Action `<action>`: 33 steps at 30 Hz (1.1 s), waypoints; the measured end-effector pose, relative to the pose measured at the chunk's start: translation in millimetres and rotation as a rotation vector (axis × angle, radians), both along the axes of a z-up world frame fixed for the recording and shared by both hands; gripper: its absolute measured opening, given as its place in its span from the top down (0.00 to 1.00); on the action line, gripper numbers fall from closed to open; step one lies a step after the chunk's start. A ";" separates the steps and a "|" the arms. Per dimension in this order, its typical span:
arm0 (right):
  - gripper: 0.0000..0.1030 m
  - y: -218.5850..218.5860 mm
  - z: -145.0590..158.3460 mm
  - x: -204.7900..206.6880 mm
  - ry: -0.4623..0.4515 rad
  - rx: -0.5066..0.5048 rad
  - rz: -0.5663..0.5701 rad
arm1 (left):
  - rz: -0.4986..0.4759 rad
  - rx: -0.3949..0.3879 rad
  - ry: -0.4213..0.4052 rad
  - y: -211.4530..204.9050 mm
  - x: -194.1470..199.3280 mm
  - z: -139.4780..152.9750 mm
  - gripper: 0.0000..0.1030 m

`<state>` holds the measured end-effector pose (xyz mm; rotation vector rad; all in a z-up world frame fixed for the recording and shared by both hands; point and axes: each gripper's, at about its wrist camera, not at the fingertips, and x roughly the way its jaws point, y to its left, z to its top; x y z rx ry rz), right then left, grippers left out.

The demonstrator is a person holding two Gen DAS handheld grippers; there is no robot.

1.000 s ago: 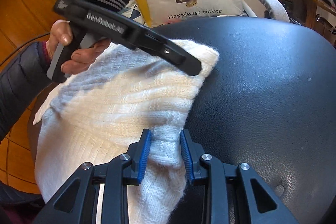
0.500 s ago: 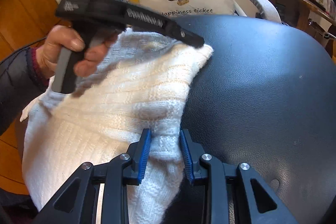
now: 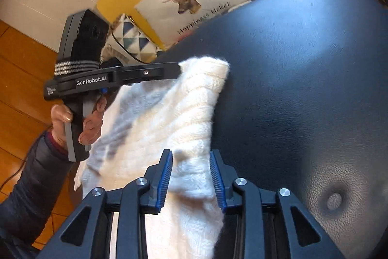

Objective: Fold clothes

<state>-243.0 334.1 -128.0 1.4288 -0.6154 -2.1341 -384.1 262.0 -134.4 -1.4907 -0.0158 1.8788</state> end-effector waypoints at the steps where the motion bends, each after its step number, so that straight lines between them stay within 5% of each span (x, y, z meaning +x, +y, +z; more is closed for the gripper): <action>1: 0.69 -2.9 -3.6 -1.1 -0.009 0.006 0.008 | -0.015 -0.003 -0.006 5.8 -2.7 -1.9 0.63; 3: 0.68 -14.7 -9.1 -2.8 -0.015 0.014 0.054 | -0.033 0.019 -0.031 15.7 -8.0 -3.7 0.59; 7: 0.83 -30.1 0.3 5.4 0.064 0.044 0.111 | -0.139 0.052 -0.147 40.8 -7.5 -8.3 0.55; 9: 0.86 -29.0 12.7 14.4 0.115 0.044 0.117 | -0.228 0.003 -0.120 59.3 3.3 -7.6 0.55; 10: 0.86 -30.4 17.4 18.1 0.137 0.064 0.125 | -0.258 -0.036 -0.074 67.5 9.5 -7.1 0.59; 11: 0.86 -33.5 16.6 18.0 0.141 0.106 0.129 | -0.265 -0.063 -0.026 72.7 13.0 -6.1 0.83; 17: 0.86 -34.7 3.8 20.5 0.096 0.212 0.097 | -0.096 0.138 0.080 48.0 10.2 13.4 0.91; 20: 0.85 -32.7 2.8 21.0 0.078 0.218 0.072 | -0.014 0.053 0.041 35.1 2.1 7.3 0.84; 24: 0.75 -27.4 10.4 22.9 0.041 0.228 0.040 | 0.104 0.141 0.013 -13.6 10.1 27.7 0.76; 28: 0.72 -23.5 47.6 29.9 0.183 0.298 -0.014 | 0.171 0.214 0.048 -72.6 54.3 49.1 0.75; 33: 0.72 -60.7 63.1 5.4 0.258 0.367 0.097 | 0.259 0.154 0.039 -120.5 118.1 35.4 0.74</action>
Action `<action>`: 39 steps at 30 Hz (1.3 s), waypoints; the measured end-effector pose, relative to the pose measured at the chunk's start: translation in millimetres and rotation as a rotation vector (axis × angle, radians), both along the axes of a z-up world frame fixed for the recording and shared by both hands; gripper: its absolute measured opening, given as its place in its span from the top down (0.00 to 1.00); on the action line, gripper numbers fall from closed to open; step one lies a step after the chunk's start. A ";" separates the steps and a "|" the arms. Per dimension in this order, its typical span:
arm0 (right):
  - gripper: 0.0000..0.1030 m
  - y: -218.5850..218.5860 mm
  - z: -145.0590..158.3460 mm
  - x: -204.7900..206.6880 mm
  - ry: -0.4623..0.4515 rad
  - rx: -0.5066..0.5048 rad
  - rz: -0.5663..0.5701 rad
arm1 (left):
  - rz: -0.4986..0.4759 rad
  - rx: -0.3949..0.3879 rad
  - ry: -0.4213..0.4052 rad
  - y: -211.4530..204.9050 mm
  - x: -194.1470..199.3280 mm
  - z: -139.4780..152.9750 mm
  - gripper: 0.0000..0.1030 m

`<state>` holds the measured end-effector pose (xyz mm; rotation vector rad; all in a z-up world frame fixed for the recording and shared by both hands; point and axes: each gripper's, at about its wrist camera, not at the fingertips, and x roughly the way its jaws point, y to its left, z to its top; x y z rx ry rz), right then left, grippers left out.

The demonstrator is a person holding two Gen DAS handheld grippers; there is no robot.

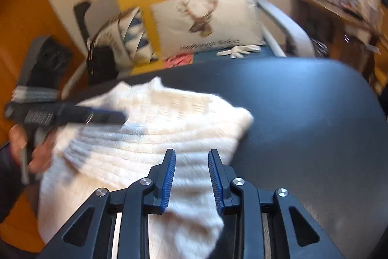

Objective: Fold clothes

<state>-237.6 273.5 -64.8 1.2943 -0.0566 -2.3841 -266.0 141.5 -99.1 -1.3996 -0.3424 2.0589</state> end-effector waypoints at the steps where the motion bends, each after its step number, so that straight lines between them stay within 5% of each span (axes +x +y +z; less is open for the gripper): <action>1: 0.72 -8.4 -6.6 -9.6 -0.015 0.061 0.007 | 0.030 -0.031 -0.004 -12.1 11.0 -6.0 0.74; 4: 0.72 -20.5 -37.5 -33.8 -0.135 0.208 -0.037 | 0.172 -0.075 -0.070 -56.6 27.3 -22.5 0.74; 8: 0.72 -20.5 -8.5 -23.5 -0.092 0.148 -0.090 | 0.383 0.088 -0.069 -140.7 53.3 -2.5 0.74; 11: 0.72 -44.9 14.3 1.8 -0.065 0.063 0.015 | 0.527 0.115 -0.049 -201.3 75.6 11.2 0.72; 14: 0.72 -72.4 11.0 18.3 -0.052 0.133 0.090 | 0.635 0.097 -0.077 -249.8 93.0 6.4 0.69; 18: 0.72 -91.5 -24.2 14.9 -0.121 0.227 0.067 | 0.657 0.093 -0.149 -265.3 100.1 -15.6 0.69; 22: 0.74 -82.1 -29.0 6.6 -0.163 0.156 0.005 | 0.602 0.067 -0.191 -247.8 100.0 -30.0 0.62; 24: 0.74 -83.9 -24.5 5.2 -0.164 0.165 -0.007 | 0.605 -0.008 -0.162 -238.8 97.1 -25.3 0.63; 26: 0.74 -86.8 -27.1 4.2 -0.159 0.212 -0.007 | 0.628 -0.136 -0.109 -233.0 97.2 -15.4 0.95; 30: 0.74 -82.1 -29.0 -0.8 -0.153 0.225 -0.036 | 0.752 -0.207 -0.071 -250.8 104.5 -5.4 0.98; 32: 0.74 -76.5 -21.4 -2.9 -0.179 0.162 -0.044 | 0.803 -0.150 -0.096 -266.4 113.1 -0.4 0.97; 36: 0.73 -49.4 5.3 7.1 -0.126 0.075 -0.117 | 0.738 0.019 0.014 -255.7 135.0 28.4 0.83; 39: 0.73 -30.5 12.7 18.8 -0.117 0.054 -0.140 | 0.606 -0.021 0.044 -214.5 137.9 27.5 0.74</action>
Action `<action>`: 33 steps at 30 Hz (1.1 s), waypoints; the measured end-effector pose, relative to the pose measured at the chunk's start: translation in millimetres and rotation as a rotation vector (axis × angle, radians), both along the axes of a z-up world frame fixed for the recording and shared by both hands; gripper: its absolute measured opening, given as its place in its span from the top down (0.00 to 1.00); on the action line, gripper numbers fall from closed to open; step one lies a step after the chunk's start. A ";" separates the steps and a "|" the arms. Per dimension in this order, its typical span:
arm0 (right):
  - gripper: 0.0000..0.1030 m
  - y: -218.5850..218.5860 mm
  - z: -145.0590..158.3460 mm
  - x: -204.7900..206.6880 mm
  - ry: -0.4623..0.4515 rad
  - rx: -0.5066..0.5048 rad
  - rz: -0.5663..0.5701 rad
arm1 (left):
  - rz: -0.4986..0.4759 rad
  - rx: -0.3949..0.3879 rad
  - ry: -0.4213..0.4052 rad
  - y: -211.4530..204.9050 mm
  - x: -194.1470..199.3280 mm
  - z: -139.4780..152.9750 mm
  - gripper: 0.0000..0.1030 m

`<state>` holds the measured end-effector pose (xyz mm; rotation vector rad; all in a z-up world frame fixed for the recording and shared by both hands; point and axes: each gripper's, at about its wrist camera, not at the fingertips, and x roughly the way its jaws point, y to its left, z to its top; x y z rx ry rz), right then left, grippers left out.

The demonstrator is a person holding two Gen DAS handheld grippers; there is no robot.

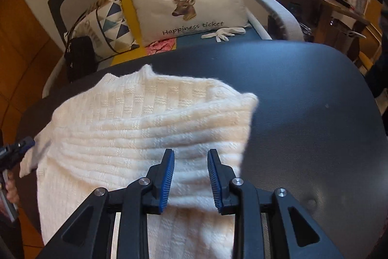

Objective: Fold clothes

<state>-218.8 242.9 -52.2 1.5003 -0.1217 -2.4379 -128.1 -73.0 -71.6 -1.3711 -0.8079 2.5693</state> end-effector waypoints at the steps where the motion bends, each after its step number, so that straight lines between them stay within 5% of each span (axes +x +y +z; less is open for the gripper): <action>1: 0.73 1.4 -2.6 -0.2 -0.004 0.015 0.009 | -0.044 -0.029 -0.013 15.6 -1.6 -7.5 0.74; 4: 0.73 -5.3 -16.4 2.7 -0.025 0.026 0.077 | -0.067 -0.142 -0.094 37.1 -15.8 -40.6 0.74; 8: 0.74 -17.9 -48.9 1.7 -0.096 0.200 0.121 | 0.019 -0.130 -0.134 29.6 -24.2 -56.7 0.74; 11: 0.74 -7.2 -29.0 -1.0 -0.082 0.140 0.093 | 0.022 -0.046 -0.074 28.3 -15.4 -40.1 0.74; 16: 0.74 -12.1 -4.1 -24.8 0.032 0.065 0.116 | -0.016 -0.167 -0.068 53.6 -32.5 -37.2 0.74; 20: 0.73 -23.0 -36.1 -70.4 -0.047 0.220 0.075 | 0.018 -0.223 -0.136 45.9 -52.2 -65.5 0.74; 23: 0.73 -18.7 -40.1 -79.8 -0.032 0.186 0.060 | 0.033 -0.189 -0.109 36.1 -48.3 -67.3 0.74; 28: 0.73 -23.6 -17.2 -48.0 0.017 0.096 0.083 | 0.038 -0.148 -0.018 35.5 -21.4 -47.8 0.74; 31: 0.72 -40.9 -17.7 -16.3 -0.002 0.039 0.179 | 0.038 -0.205 -0.078 36.8 -19.5 -61.1 0.74; 33: 0.72 -55.7 -31.3 -7.8 -0.038 0.092 0.236 | 0.045 -0.199 -0.088 33.3 -21.4 -63.9 0.75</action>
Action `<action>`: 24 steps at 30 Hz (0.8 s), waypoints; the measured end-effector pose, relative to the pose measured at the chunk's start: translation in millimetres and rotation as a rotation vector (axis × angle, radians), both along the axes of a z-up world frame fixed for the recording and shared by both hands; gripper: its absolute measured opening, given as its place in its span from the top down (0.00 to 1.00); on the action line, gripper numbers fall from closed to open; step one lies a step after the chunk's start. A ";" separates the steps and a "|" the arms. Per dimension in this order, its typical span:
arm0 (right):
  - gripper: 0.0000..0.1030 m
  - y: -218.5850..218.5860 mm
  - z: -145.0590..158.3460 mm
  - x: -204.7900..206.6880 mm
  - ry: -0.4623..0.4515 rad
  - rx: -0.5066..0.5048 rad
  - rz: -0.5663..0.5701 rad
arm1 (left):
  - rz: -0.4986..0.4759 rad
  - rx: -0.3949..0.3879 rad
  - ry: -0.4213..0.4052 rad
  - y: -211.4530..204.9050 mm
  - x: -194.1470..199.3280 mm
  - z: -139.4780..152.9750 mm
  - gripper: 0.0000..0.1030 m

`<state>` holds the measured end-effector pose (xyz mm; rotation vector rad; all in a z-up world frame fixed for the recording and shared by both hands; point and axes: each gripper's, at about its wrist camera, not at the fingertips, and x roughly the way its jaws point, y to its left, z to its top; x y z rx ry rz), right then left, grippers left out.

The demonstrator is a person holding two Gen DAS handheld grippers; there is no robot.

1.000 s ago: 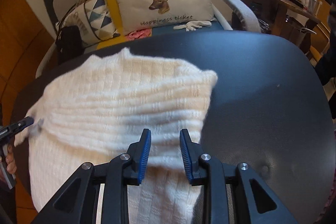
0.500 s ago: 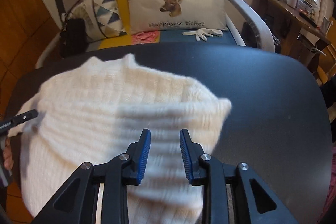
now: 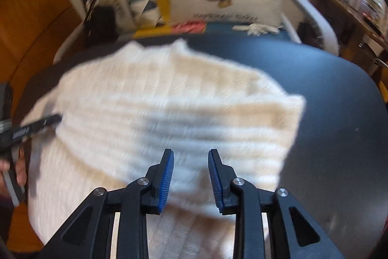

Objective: Fold clothes

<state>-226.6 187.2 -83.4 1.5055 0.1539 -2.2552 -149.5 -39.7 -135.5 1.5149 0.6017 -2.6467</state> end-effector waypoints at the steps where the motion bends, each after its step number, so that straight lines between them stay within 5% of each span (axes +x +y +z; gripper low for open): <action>1: 0.72 -5.2 -10.1 0.0 -0.015 0.053 0.005 | 0.005 0.008 0.000 -2.2 -1.1 -0.4 0.75; 4: 0.72 -7.2 -6.0 2.3 -0.010 0.061 -0.039 | 0.056 0.164 0.043 -20.2 11.7 15.2 0.75; 8: 0.71 -33.2 27.4 26.1 0.029 -0.092 0.035 | 0.121 0.294 0.122 -50.8 47.0 35.9 0.75; 13: 0.71 -105.7 21.9 51.3 0.032 -0.053 0.188 | 0.165 0.321 0.087 -71.8 77.0 25.0 0.75; 19: 0.71 -144.9 -14.1 33.4 -0.035 0.061 0.181 | 0.178 0.168 -0.009 -76.9 85.3 13.2 0.75; 21: 0.71 -142.7 -2.6 34.4 -0.047 0.051 0.151 | 0.235 0.201 -0.100 -102.8 90.9 0.2 0.75; 24: 0.71 -149.0 29.0 51.5 0.014 -0.061 0.200 | 0.323 0.372 -0.051 -146.0 116.2 -3.7 0.75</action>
